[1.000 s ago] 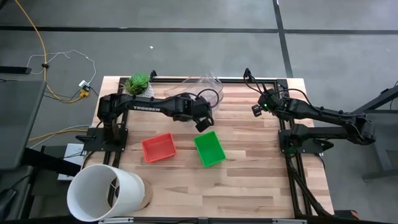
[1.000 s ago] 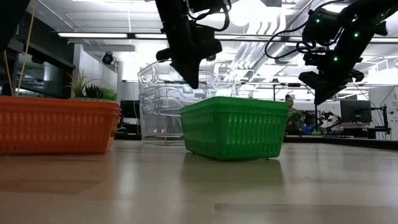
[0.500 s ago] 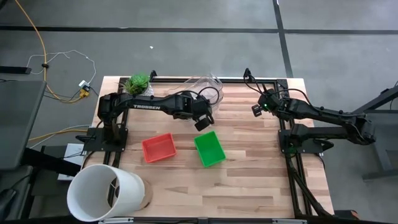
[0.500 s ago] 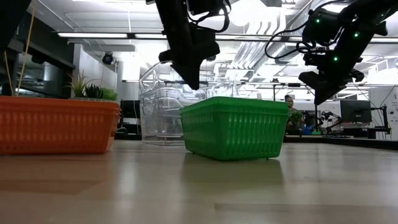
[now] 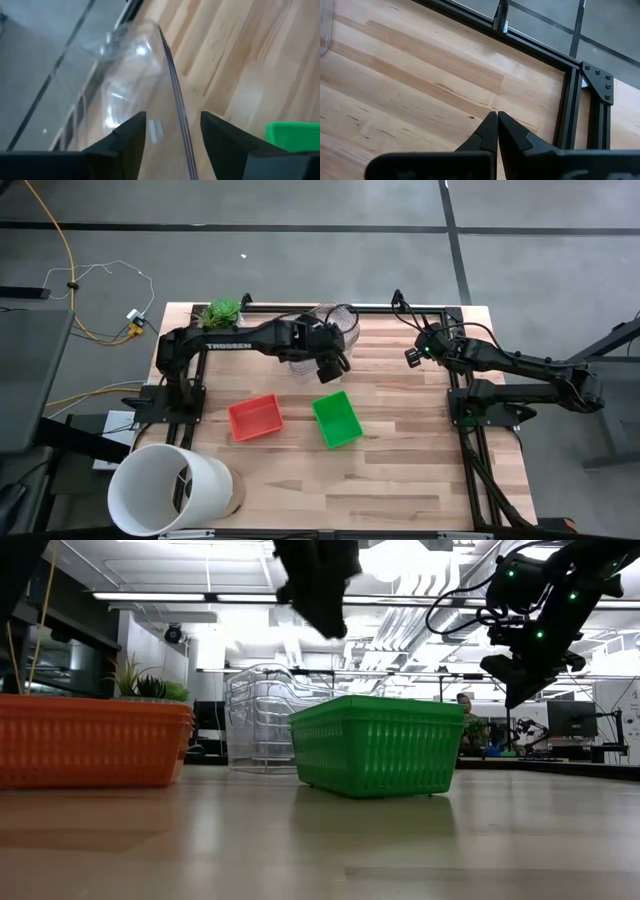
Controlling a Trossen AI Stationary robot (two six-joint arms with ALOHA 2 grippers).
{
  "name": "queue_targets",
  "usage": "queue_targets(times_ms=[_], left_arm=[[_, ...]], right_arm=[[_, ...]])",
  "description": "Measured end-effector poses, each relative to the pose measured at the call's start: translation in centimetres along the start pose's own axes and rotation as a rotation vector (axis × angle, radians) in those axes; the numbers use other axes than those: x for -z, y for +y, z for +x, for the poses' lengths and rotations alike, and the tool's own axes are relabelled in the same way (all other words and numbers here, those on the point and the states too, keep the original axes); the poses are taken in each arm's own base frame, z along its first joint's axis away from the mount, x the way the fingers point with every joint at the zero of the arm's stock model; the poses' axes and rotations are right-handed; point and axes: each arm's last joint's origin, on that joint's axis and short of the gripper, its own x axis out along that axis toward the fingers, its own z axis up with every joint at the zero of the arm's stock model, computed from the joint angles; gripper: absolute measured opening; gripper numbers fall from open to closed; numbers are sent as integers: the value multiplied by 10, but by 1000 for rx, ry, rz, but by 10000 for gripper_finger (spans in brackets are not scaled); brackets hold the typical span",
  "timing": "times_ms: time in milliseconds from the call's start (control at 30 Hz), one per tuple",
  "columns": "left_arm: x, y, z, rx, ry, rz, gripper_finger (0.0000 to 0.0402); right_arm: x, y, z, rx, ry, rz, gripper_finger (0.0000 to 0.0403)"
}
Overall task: Stack baskets by color
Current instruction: Return to Home Position
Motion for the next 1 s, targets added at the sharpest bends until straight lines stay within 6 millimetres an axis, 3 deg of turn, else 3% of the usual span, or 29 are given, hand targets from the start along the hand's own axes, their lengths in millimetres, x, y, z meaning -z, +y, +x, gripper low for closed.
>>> queue_targets(times_ms=[233,367,467,600,767,1000], left_arm=[[-15,16,-45,39,-154,-48,182],[-8,25,-75,94,-302,-65,176],[8,31,-97,216,-441,-87,172],[44,41,-116,369,-613,-70,165],[98,59,-128,407,-764,-96,152],[171,68,-121,429,-893,-84,111]], right_arm=[[0,0,0,-8,4,-29,0],[1,2,0,-56,26,-46,0],[3,4,2,-96,31,-50,0],[13,9,11,-168,23,-67,0],[22,18,18,-322,-17,-134,0],[6,32,4,-585,-214,-206,0]])
